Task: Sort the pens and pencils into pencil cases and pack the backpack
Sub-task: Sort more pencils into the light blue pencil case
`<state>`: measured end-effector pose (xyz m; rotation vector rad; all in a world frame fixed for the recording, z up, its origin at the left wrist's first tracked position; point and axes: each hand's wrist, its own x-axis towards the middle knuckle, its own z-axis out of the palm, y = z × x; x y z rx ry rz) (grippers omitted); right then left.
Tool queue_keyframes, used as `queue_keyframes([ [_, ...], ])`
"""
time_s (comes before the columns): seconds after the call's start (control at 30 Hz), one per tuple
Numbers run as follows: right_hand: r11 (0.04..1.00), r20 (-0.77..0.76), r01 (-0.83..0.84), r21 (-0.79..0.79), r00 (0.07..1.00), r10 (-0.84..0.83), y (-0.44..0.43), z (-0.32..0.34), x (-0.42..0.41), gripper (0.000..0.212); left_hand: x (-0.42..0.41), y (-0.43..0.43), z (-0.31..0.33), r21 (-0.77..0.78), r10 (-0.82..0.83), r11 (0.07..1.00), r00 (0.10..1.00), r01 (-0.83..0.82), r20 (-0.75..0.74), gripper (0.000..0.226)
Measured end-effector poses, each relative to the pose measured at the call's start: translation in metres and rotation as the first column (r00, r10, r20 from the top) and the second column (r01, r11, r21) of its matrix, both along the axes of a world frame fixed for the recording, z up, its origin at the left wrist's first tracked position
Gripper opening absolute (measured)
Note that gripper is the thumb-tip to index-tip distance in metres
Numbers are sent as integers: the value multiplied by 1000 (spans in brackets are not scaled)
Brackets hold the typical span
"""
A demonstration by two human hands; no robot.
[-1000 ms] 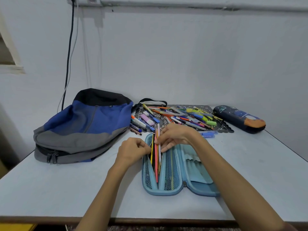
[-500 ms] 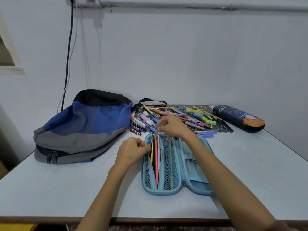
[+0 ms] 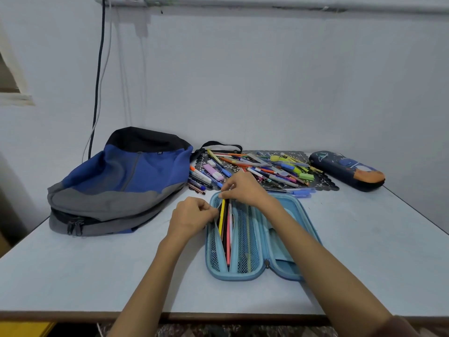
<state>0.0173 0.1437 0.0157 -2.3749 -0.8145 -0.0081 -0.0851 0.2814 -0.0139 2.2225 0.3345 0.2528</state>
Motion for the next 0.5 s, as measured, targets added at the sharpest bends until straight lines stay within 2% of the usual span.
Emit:
queue_keyframes([
  [0.4,996,-5,-74,-56,997,74,-5,0,-7,18,2,0,-4,29,32,999,999,-32,20,16],
  [0.5,997,-140,-76,34,987,80,-11,2,-5,16,3,-1,-6,66,38,997,999,-40,21,17],
])
